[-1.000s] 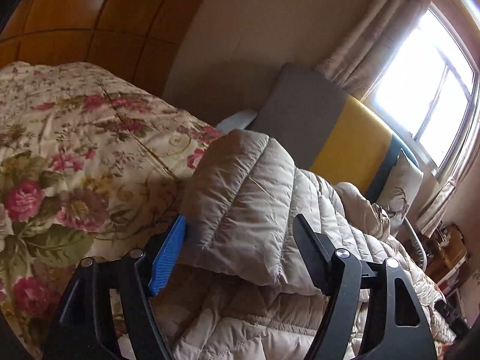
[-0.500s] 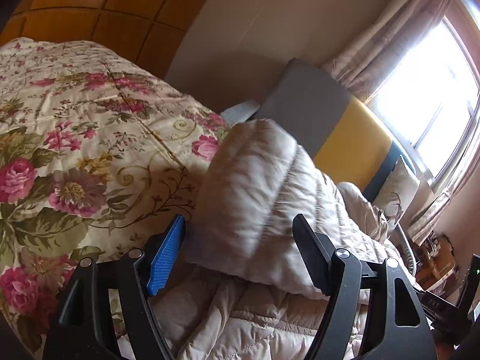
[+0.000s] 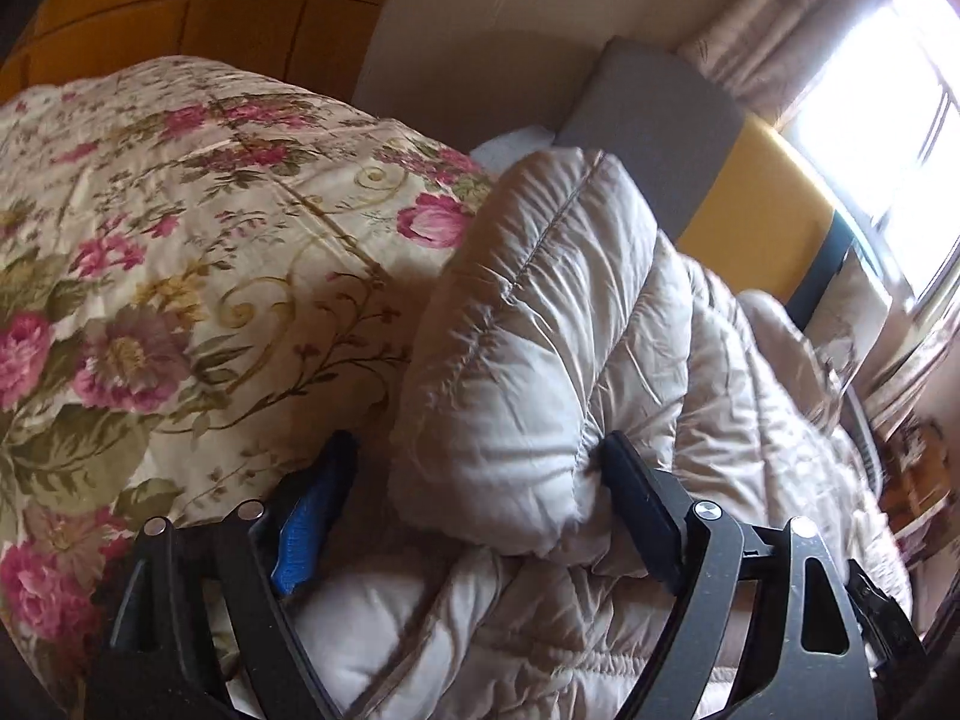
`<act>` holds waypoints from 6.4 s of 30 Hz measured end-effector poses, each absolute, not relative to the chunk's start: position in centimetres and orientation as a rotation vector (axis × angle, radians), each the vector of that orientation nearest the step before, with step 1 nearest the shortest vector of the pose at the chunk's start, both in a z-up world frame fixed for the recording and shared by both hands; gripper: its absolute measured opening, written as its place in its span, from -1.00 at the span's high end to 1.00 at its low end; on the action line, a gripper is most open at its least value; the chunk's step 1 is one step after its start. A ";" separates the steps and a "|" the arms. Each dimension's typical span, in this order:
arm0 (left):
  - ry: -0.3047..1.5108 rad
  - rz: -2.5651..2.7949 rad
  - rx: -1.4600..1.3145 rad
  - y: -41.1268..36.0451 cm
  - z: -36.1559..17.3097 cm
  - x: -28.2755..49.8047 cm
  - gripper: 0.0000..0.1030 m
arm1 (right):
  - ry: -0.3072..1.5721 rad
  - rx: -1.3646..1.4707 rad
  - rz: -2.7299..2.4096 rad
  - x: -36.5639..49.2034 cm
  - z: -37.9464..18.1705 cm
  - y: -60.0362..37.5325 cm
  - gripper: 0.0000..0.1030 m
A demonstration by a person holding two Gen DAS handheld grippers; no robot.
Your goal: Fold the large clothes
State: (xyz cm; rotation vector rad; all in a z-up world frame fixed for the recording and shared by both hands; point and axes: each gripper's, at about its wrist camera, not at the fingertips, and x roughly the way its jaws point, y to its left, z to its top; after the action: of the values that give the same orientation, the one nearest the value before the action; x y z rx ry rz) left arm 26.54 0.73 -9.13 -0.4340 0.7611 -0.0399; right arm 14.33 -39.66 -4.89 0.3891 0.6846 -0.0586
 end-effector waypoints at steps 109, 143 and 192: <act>0.609 -0.735 0.589 -37.7 -5.8 17.8 -0.32 | 0.501 0.838 -0.623 -1.4 -6.1 -55.4 -0.96; 0.806 -0.482 -0.357 -14.8 -5.2 24.4 0.40 | 0.514 0.821 -0.634 -1.0 -6.3 -55.4 -0.97; 0.845 -0.373 -0.019 -9.7 -7.5 27.3 -0.02 | 0.787 0.355 -0.715 11.6 -5.7 -54.9 -0.96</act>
State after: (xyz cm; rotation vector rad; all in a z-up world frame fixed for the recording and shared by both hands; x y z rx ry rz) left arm 27.26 -9.68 -7.53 -0.0186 0.8447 -0.3726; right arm 11.62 -54.85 -5.73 0.3546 0.7871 -0.7151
